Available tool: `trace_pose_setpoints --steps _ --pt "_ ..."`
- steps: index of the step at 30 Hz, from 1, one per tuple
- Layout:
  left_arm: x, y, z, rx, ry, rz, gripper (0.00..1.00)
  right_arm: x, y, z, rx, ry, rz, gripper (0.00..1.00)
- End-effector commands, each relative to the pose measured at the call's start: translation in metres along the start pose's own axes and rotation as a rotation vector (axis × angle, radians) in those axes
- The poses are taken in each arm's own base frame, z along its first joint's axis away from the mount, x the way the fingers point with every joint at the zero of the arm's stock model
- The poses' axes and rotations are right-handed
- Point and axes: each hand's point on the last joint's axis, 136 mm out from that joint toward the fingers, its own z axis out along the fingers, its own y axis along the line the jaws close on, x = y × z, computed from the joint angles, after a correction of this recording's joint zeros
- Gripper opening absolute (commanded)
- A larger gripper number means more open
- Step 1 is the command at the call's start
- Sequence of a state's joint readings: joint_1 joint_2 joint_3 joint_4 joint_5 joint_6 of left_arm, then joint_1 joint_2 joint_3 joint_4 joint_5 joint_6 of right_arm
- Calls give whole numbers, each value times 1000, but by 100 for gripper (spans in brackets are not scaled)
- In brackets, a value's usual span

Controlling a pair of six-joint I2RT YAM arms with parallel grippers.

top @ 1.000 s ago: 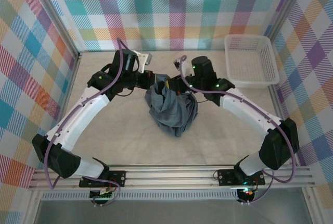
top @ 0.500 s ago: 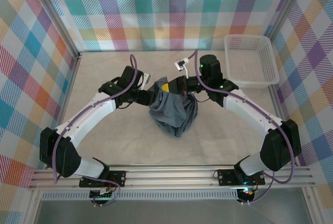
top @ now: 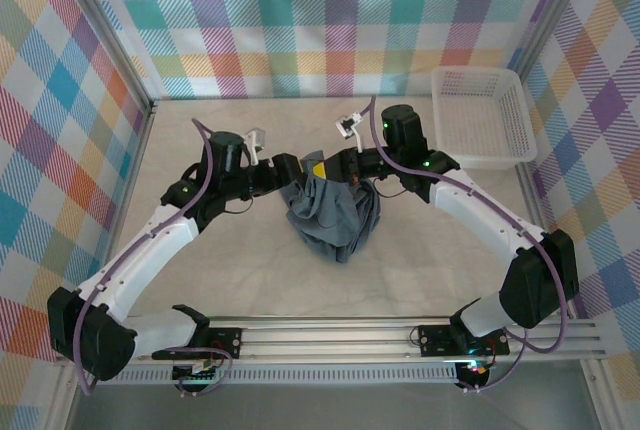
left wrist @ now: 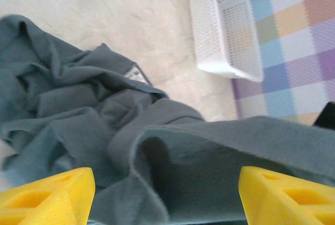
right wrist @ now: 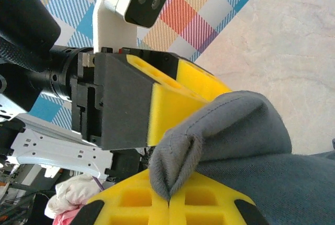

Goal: Fold the inside-out t-shirt

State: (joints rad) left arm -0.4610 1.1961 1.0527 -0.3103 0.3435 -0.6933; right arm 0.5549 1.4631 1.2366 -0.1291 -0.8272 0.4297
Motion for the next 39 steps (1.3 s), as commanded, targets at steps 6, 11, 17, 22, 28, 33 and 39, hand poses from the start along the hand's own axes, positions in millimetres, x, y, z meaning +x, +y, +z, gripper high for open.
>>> trace_pose_setpoints --steps 6,11,17,22,28,33,39 --pt "14 37 39 -119 72 -135 59 -14 9 -3 2 -31 -40 0" --pt "43 77 36 -283 179 -119 35 -25 -25 -20 193 -100 38 0" --pt "59 35 43 -36 266 -66 37 -25 -28 -22 158 -100 56 0" --pt "70 39 51 -112 355 19 52 -26 -24 -20 129 -98 57 0" --pt "52 72 42 -299 295 65 4 -24 -29 -26 175 -107 68 1" --pt "-16 48 -6 -215 70 62 0 1 -70 -47 311 -123 127 0" --pt "-3 -11 -2 60 157 74 0 52 -79 -30 202 22 192 10"
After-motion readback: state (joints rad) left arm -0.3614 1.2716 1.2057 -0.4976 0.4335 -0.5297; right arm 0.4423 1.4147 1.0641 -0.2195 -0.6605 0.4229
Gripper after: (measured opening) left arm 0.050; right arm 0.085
